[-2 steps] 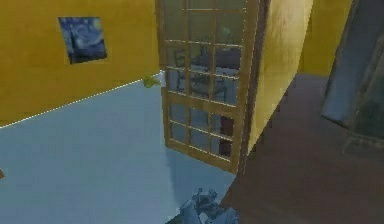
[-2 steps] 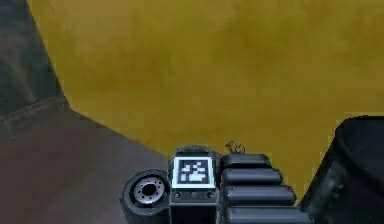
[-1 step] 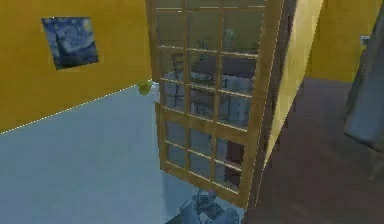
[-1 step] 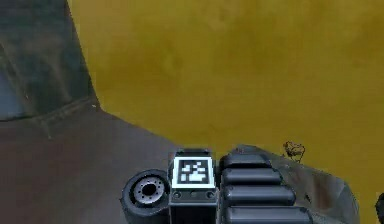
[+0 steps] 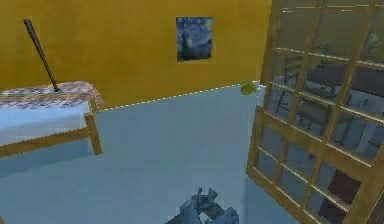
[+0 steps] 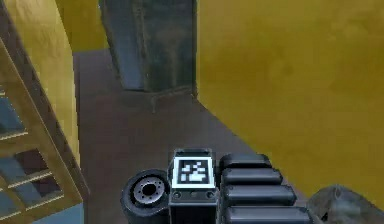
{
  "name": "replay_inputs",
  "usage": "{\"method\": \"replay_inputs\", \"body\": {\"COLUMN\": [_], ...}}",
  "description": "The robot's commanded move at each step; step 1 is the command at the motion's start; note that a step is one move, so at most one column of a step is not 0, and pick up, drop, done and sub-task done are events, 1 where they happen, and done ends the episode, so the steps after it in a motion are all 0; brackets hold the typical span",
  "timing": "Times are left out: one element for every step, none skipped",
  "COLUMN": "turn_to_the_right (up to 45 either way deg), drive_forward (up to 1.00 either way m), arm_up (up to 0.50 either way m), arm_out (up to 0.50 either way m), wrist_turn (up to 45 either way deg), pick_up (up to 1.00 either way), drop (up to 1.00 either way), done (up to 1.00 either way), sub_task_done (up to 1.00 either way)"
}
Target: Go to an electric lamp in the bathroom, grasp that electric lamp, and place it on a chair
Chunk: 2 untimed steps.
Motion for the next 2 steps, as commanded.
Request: {"method": "replay_inputs", "body": {"turn_to_the_right": [0.0, -3.0], "drive_forward": [1.00, 0.00], "arm_up": [0.00, 0.00], "arm_out": [0.00, 0.00], "wrist_turn": [0.0, 0.0], "pick_up": [0.00, 0.00], "drop": [0.00, 0.00], "done": [0.00, 0.00], "sub_task_done": [0.00, 0.00]}}
